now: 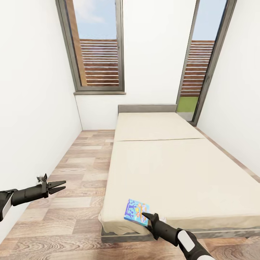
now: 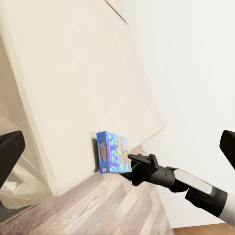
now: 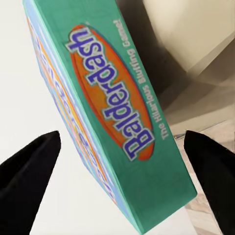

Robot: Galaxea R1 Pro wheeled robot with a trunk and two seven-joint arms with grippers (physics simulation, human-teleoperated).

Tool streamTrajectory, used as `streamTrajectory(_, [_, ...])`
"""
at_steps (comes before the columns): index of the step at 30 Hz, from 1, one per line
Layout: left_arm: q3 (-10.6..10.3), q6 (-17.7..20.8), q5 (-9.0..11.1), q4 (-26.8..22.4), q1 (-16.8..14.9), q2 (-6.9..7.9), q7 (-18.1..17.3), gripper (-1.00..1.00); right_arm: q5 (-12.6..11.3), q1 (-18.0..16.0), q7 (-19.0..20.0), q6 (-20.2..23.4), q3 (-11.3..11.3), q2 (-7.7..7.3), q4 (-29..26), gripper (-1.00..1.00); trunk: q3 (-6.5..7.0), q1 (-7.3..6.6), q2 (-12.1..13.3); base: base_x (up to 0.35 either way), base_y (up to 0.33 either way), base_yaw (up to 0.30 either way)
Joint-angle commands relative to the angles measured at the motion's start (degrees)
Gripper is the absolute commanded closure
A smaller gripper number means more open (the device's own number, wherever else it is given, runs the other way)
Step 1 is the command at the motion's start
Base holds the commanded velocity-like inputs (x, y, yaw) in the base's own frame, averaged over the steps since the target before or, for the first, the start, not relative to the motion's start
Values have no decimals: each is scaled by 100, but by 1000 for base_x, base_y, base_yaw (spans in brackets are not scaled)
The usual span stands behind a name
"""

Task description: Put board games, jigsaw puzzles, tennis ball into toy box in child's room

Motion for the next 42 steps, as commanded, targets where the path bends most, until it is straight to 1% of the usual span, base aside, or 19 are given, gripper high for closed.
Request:
streamTrajectory(1, [19, 60, -34, -1, -4, -2, -34, -100, 5, -3, 3, 35, -35, 5, -4, 100, -5, -1, -2, 0, 0, 0])
streamTrajectory(10, [19, 65, -32, -1, -3, -2, -34, -100, -2, -3, 3, 35, -35, 3, -4, 100, -5, -1, -2, 0, 0, 0])
streamTrajectory(21, [12, 118, -33, -1, -3, -1, -34, -100, 0, -3, 23, 35, -34, 5, -11, 100, 192, -242, 439, 0, 0, 0])
streamTrajectory(26, [11, 121, -39, 0, -3, -2, -34, -100, 4, -3, 218, 35, -26, 5, -92, 100, 282, -352, 639, 0, 0, 0])
streamTrajectory(29, [11, 127, -39, -1, -3, -2, -34, -100, 5, -3, 386, 35, 64, 5, -105, 100, 336, -418, 760, 0, 0, 0])
streamTrajectory(32, [10, 128, -38, -1, -3, -2, -34, -100, 5, -3, 431, 35, 143, 5, -131, 100, 390, -484, 880, 0, 0, 0])
streamTrajectory(33, [10, 129, -40, 1, -3, -2, -34, -100, 5, -3, 454, 35, 230, 5, -202, 100, 408, -506, 920, 0, 0, 0])
streamTrajectory(38, [10, 130, -41, 0, -3, -2, -34, -100, 5, -3, 466, 35, 450, 7, -321, 100, 497, -616, 1121, 0, 0, 0])
streamTrajectory(42, [10, 125, -41, -1, -3, -2, -34, -100, 5, -3, 468, 35, 539, 8, -348, 100, 569, -704, 1281, 0, 0, 0])
